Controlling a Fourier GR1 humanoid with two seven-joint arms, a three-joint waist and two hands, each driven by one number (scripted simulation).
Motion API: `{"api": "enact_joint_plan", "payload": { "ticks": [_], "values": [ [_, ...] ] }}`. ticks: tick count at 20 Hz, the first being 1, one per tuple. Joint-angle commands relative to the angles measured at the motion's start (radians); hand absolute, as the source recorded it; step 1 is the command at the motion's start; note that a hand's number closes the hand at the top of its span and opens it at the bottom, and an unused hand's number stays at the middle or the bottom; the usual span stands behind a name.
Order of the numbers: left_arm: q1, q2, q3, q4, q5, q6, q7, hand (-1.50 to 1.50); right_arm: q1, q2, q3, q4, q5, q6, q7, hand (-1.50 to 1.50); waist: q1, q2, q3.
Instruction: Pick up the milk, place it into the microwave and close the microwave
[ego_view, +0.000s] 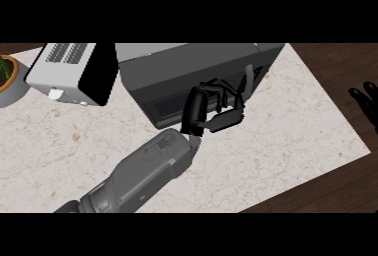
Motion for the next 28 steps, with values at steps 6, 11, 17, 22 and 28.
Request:
{"api": "enact_joint_plan", "payload": {
  "ticks": [6,11,17,22,28],
  "values": [
    [-0.074,0.000,0.043,0.087,0.051,-0.019,-0.041,1.50,-0.028,-0.027,-0.009,-0.008,-0.050,-0.010,0.042,-1.50,-0.007,0.017,-0.002],
    [-0.076,0.000,0.037,0.108,0.066,-0.027,-0.068,1.50,-0.026,-0.037,-0.018,-0.008,-0.070,-0.015,0.055,-1.50,-0.006,0.019,0.000],
    [-0.079,0.000,0.036,0.114,0.097,-0.026,-0.090,1.50,-0.029,-0.060,-0.032,-0.011,-0.095,-0.012,0.073,-1.50,-0.020,0.021,0.001],
    [-0.084,0.000,0.017,0.114,0.116,-0.020,-0.109,1.50,-0.045,-0.074,-0.034,-0.016,-0.129,-0.012,0.091,-1.50,-0.025,0.020,0.001],
    [-0.086,0.000,0.008,0.128,0.133,-0.030,-0.132,1.50,-0.060,-0.086,-0.019,-0.029,-0.174,0.024,0.100,-1.50,-0.012,0.023,0.002]
  ]
}}
